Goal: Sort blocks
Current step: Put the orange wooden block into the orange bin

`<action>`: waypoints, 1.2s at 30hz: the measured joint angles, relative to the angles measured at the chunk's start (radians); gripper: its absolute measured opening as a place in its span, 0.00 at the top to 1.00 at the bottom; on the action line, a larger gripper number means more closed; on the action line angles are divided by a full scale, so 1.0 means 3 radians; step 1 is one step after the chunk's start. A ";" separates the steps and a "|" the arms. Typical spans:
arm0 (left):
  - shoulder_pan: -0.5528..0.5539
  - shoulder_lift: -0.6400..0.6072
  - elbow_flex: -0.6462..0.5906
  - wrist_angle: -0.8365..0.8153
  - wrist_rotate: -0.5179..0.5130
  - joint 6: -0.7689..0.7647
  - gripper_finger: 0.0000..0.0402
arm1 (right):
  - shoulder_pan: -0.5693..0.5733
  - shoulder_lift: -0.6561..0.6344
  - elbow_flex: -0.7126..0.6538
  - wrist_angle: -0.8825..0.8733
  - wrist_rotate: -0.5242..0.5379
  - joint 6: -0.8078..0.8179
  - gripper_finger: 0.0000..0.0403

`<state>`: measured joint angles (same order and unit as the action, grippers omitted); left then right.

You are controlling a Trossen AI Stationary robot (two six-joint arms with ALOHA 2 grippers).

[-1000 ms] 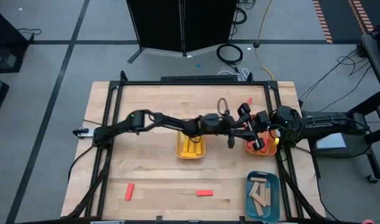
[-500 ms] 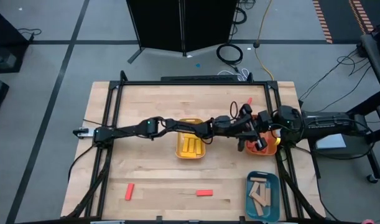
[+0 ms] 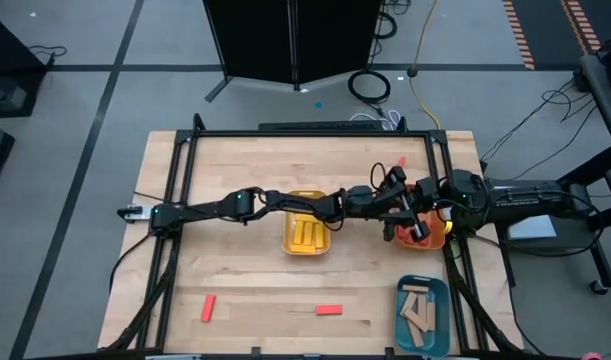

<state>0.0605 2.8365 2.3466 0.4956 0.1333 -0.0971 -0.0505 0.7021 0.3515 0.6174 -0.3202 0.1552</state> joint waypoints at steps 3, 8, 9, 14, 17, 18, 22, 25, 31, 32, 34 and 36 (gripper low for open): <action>0.0001 0.0000 0.0000 -0.0053 -0.0043 0.0000 0.50 | 0.0000 0.0000 0.0000 -0.0001 0.0000 -0.0008 0.58; 0.0003 0.0000 0.0000 -0.0063 -0.0113 -0.0003 0.47 | 0.0000 0.0000 0.0000 0.0001 0.0000 -0.0005 0.58; 0.0008 -0.0002 0.0000 -0.0062 -0.0116 -0.0003 0.47 | 0.0000 0.0000 0.0000 0.0008 0.0000 0.0022 0.58; 0.0053 -0.0004 0.0001 -0.0066 -0.0122 -0.0059 0.47 | 0.0000 -0.0021 0.0000 0.0041 0.0000 0.0128 0.58; 0.0115 -0.0028 0.0025 -0.0158 -0.0124 -0.0244 0.47 | 0.0000 -0.0060 0.0000 0.0074 0.0005 0.0129 0.58; 0.0143 -0.0050 0.0025 -0.0229 -0.0124 -0.0296 0.47 | 0.0000 -0.0077 0.0000 0.0088 0.0010 0.0130 0.58; 0.0263 -0.0204 0.0027 -0.0589 -0.0123 -0.0355 0.47 | 0.0000 -0.0142 0.0000 0.0095 0.0010 0.0137 0.58; 0.0345 -0.0326 0.0032 -0.0882 -0.0128 -0.0352 0.47 | 0.0000 -0.0169 0.0000 0.0099 0.0009 0.0140 0.58; 0.0565 -0.0613 0.0032 -0.2004 -0.0320 -0.0364 0.47 | 0.0001 -0.0188 0.0000 0.0095 0.0003 0.0141 0.58; 0.0610 -0.0654 0.0032 -0.2141 -0.0367 -0.0414 0.47 | 0.0001 -0.0191 0.0000 0.0098 0.0006 0.0141 0.58; 0.0700 -0.0720 0.0032 -0.2367 -0.0400 -0.0668 0.47 | 0.0001 -0.0191 0.0000 0.0100 0.0014 0.0141 0.58; 0.0772 -0.0739 0.0036 -0.2486 -0.0368 -0.0916 0.47 | 0.0001 -0.0190 0.0000 0.0099 0.0042 0.0141 0.58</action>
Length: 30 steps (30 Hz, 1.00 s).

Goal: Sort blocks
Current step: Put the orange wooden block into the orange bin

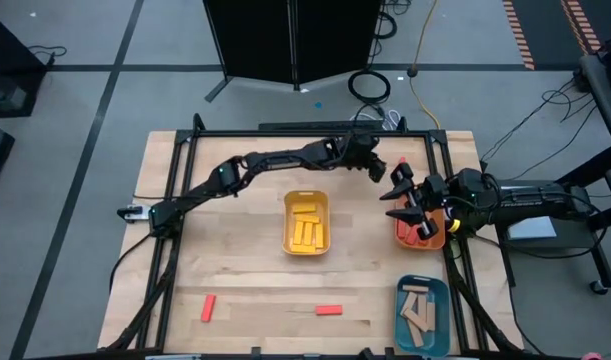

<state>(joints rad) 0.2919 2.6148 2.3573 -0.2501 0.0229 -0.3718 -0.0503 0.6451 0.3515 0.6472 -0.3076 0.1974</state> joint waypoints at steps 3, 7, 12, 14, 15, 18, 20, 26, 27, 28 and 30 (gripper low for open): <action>0.0083 0.0009 -0.0001 -0.0259 0.0172 -0.0013 0.47 | -0.0001 -0.0001 0.0000 -0.0001 0.0095 0.0043 0.58; 0.0170 -0.0083 -0.0008 -0.0776 0.0180 0.0311 0.47 | -0.0001 -0.0001 0.0000 -0.0020 0.0073 0.0120 0.58; 0.0213 -0.0435 -0.0003 -0.1891 -0.0068 0.0899 0.47 | 0.0001 -0.0035 0.0000 -0.0077 0.0045 0.0117 0.58; 0.0210 -0.0576 -0.0003 -0.2385 -0.0160 0.1097 0.47 | 0.0001 -0.0056 0.0000 -0.0129 0.0044 0.0092 0.58; 0.0208 -0.0662 -0.0004 -0.2624 -0.0170 0.1168 0.47 | 0.0001 -0.0066 0.0000 -0.0162 0.0045 0.0084 0.58; 0.0141 -0.0917 -0.0004 -0.3314 -0.0178 0.1255 0.47 | 0.0000 -0.0070 0.0000 -0.0209 0.0045 0.0064 0.58; 0.0042 -0.1065 -0.0025 -0.3729 -0.0130 0.1272 0.47 | 0.0001 -0.0070 0.0000 -0.0225 0.0045 0.0042 0.58; -0.0443 -0.1599 -0.0392 -0.4396 0.0003 0.1118 0.47 | -0.0001 -0.0079 0.0001 -0.0373 0.0045 -0.0095 0.58; -0.0556 -0.1740 -0.0547 -0.4394 0.0002 0.1079 0.47 | -0.0001 -0.0076 0.0001 -0.0369 0.0047 -0.0100 0.58; -0.0672 -0.1884 -0.0737 -0.4374 0.0003 0.0990 0.47 | -0.0001 -0.0076 0.0001 -0.0374 0.0045 -0.0102 0.58; -0.0895 -0.2182 -0.1168 -0.4266 0.0006 0.0695 0.47 | -0.0001 -0.0074 0.0001 -0.0381 0.0047 -0.0113 0.58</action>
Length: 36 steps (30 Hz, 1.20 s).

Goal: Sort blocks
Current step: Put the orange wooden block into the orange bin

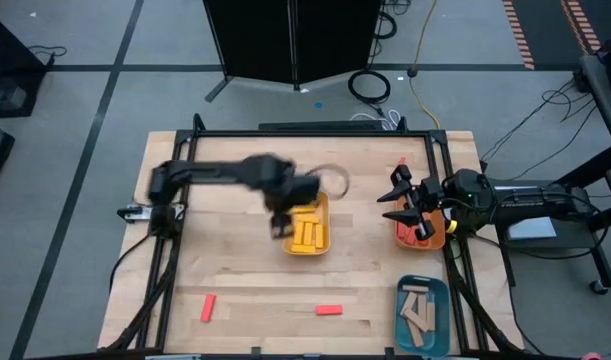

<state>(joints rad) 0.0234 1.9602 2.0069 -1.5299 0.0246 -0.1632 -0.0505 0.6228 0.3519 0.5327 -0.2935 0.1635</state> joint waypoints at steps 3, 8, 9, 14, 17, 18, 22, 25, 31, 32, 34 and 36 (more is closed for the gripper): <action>-0.0321 -0.0485 -0.0791 0.0124 -0.0067 -0.0829 0.47 | 0.0000 0.0000 0.0000 -0.0007 0.0000 -0.0019 0.58; -0.0926 -0.1136 -0.2114 0.0536 0.0231 -0.2950 0.47 | -0.0001 0.0000 0.0000 -0.0019 0.0000 -0.0101 0.58; -0.1050 -0.1213 -0.2314 0.0629 0.0372 -0.3332 0.47 | 0.0000 0.0000 0.0000 -0.0020 0.0000 -0.0120 0.58; -0.1664 -0.1355 -0.3031 0.0914 0.1008 -0.4621 0.47 | -0.0003 0.0000 0.0000 -0.0006 0.0027 -0.0174 0.58; -0.1950 -0.1362 -0.3252 0.1096 0.1227 -0.5023 0.47 | -0.0003 0.0000 0.0000 0.0011 0.0025 -0.0158 0.58; -0.2028 -0.1362 -0.3301 0.1261 0.1234 -0.5141 0.47 | -0.0003 0.0000 0.0000 0.0011 0.0026 -0.0147 0.58; -0.2328 -0.1359 -0.3441 0.1834 0.1208 -0.5550 0.47 | -0.0003 0.0014 0.0000 -0.0003 0.0024 -0.0047 0.58; -0.2515 -0.1359 -0.3540 0.2222 0.1139 -0.5850 0.47 | -0.0001 0.0026 0.0000 -0.0029 0.0022 0.0072 0.58; -0.2823 -0.1359 -0.3616 0.2305 0.0872 -0.6327 0.47 | 0.0000 0.0044 0.0000 -0.0160 0.0014 0.0212 0.58; -0.2850 -0.1359 -0.3616 0.2309 0.0836 -0.6386 0.47 | 0.0000 0.0053 0.0000 -0.0182 0.0014 0.0214 0.58; -0.2901 -0.1348 -0.3616 0.2320 0.0742 -0.6490 0.47 | 0.0000 0.0065 0.0000 -0.0214 0.0013 0.0214 0.58; -0.2937 -0.1321 -0.3616 0.2371 0.0643 -0.6569 0.47 | 0.0000 0.0065 0.0000 -0.0225 0.0013 0.0214 0.58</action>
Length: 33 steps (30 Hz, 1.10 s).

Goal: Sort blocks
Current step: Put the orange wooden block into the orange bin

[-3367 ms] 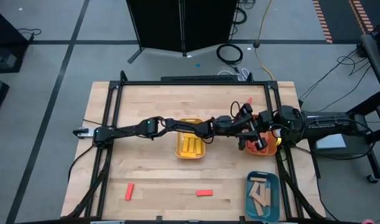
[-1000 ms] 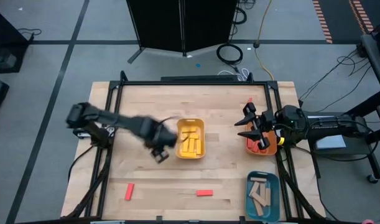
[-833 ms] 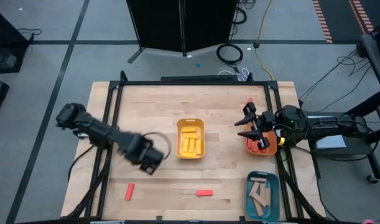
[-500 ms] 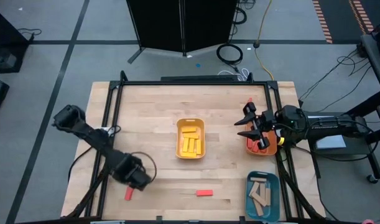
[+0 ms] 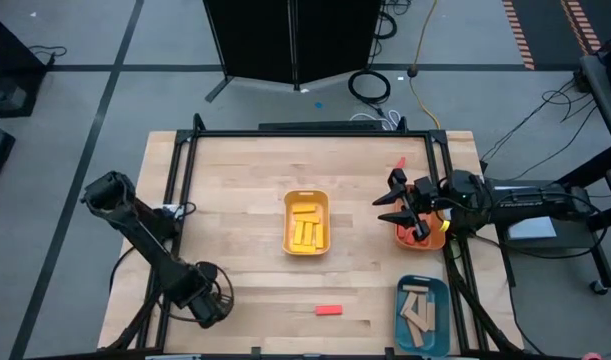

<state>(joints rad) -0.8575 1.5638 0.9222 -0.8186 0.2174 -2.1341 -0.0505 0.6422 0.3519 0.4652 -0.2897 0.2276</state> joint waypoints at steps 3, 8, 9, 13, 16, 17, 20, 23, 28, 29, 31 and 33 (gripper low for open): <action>-0.0007 0.0061 0.0000 0.0036 -0.0031 -0.0023 0.47 | 0.0000 0.0000 0.0000 0.0001 -0.0001 0.0000 0.58; -0.0008 0.0221 0.0000 0.0165 -0.0050 -0.0010 0.47 | 0.0000 0.0000 0.0000 0.0001 -0.0001 -0.0005 0.58; -0.0008 0.0255 0.0001 0.0187 -0.0049 0.0002 0.47 | 0.0000 0.0000 0.0000 0.0000 -0.0001 -0.0007 0.58; -0.0008 0.0328 0.0000 0.0199 -0.0050 0.0002 0.47 | 0.0000 0.0000 0.0000 0.0000 -0.0001 -0.0018 0.58; -0.0008 0.0331 0.0000 0.0205 -0.0059 0.0007 0.47 | 0.0000 0.0000 0.0000 0.0001 -0.0001 -0.0036 0.58; -0.0008 0.0331 0.0001 0.0210 -0.0071 0.0007 0.47 | 0.0000 0.0000 0.0000 0.0000 -0.0001 -0.0036 0.58; -0.0027 0.0336 0.0000 0.0225 -0.0171 0.0000 0.47 | 0.0000 0.0000 0.0000 0.0001 -0.0001 -0.0036 0.58; -0.0029 0.0403 0.0001 0.0296 -0.0226 0.0001 0.47 | 0.0000 0.0000 0.0000 0.0001 -0.0001 -0.0037 0.58; -0.0025 0.0452 0.0010 0.0319 -0.0181 0.0057 0.47 | 0.0000 0.0000 0.0000 0.0001 0.0000 -0.0037 0.58; -0.0026 0.0453 0.0010 0.0321 -0.0176 0.0074 0.48 | 0.0000 0.0000 0.0000 0.0002 0.0000 -0.0037 0.58; -0.0025 0.0453 0.0010 0.0327 -0.0166 0.0077 0.51 | 0.0000 0.0000 0.0000 0.0000 0.0000 -0.0037 0.58; -0.0025 0.0453 0.0010 0.0333 -0.0162 0.0092 0.56 | 0.0001 0.0000 0.0000 0.0001 -0.0001 -0.0037 0.58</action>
<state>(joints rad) -0.8650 1.6997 0.9253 -0.7186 0.1686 -2.1066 -0.0502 0.6422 0.3519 0.4656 -0.2901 0.2165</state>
